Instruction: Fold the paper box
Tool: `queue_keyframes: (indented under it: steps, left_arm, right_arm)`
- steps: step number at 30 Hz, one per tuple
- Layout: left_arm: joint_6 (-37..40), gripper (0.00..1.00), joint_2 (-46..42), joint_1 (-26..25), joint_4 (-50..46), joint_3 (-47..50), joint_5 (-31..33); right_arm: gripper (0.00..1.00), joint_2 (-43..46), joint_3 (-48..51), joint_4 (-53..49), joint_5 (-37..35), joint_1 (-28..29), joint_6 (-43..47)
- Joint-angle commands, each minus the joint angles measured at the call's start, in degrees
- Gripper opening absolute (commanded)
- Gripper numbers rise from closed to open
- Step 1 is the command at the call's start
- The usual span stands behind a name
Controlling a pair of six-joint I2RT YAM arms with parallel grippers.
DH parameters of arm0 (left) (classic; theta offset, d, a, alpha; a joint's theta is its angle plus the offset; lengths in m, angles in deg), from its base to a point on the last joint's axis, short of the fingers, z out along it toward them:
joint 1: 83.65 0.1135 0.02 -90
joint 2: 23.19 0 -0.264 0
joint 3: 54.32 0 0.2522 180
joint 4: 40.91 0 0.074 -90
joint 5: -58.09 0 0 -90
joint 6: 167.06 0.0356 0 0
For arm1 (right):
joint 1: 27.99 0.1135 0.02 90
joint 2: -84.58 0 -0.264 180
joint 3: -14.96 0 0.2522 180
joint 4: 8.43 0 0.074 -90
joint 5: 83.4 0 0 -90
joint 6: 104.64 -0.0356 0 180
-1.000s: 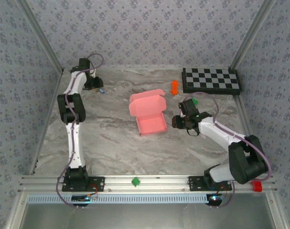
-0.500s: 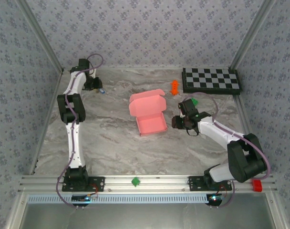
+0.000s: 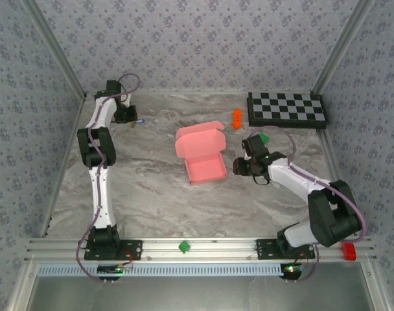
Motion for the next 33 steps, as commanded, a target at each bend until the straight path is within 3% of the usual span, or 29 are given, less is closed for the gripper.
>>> queue_keyframes:
  steps: [1, 12, 15, 24, 33]
  left_arm:
    - [0.4, 0.10, -1.2, -0.2, -1.7, 1.7, -1.2]
    - [-1.1, 0.00, -11.2, -0.2, 4.5, 15.3, 0.5]
    - [-2.5, 0.00, -16.9, -0.2, 8.4, 22.8, 2.7]
    - [-8.6, 0.00, -36.7, -0.9, 19.6, 47.5, 1.3]
    - [-12.8, 0.00, -56.7, -6.8, 22.3, 66.0, 2.1]
  right_arm:
    - [0.48, -0.3, 0.4, -0.4, 0.3, 0.4, -0.5]
    - [0.47, 0.0, 1.1, -0.4, 0.2, 1.0, -0.7]
    - [0.47, 0.5, 1.6, 0.2, 0.2, 1.0, -1.2]
    - [0.46, -0.3, 3.1, 3.3, -1.2, 0.6, -5.5]
    - [0.40, -5.5, 1.0, 5.6, 0.9, 0.9, -5.7]
